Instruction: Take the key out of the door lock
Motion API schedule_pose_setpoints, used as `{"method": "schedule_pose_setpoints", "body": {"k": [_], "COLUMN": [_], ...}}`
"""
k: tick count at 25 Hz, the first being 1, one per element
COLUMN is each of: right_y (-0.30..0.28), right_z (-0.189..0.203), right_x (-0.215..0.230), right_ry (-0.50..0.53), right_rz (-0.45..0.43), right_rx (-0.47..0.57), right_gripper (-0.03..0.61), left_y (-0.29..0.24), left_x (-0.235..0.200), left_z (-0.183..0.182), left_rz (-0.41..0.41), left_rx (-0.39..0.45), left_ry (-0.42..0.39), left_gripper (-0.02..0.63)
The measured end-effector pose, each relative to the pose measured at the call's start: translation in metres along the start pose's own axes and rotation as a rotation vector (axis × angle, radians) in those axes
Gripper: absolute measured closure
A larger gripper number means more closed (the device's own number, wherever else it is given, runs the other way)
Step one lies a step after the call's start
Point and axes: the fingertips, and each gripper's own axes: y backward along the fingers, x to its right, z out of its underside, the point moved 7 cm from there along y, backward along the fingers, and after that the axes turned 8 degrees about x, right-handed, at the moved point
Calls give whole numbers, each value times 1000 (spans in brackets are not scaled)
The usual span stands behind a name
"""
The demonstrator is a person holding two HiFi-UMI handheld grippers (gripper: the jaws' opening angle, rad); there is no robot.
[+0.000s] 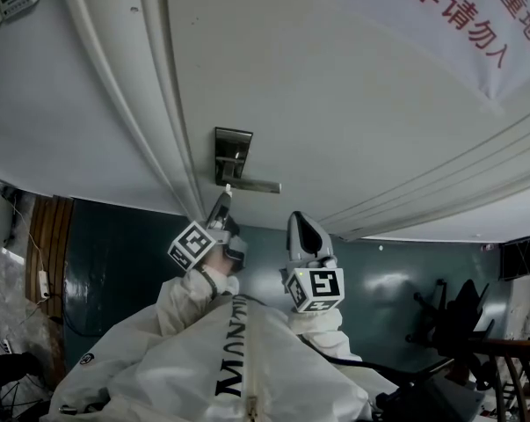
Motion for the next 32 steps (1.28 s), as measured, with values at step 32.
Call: {"method": "schedule_pose_setpoints", "body": {"k": [32], "right_y": [-14], "right_z": [14], "right_x": [-25], "right_ry": [-105], "right_rz": [-52], "right_rx": [37], "right_gripper": [578], "left_y": [67], "left_x": [82], "left_z": [-44], "left_rz": [144], "left_rx": [-157], "left_ry": [-1549], "left_gripper": [592]}}
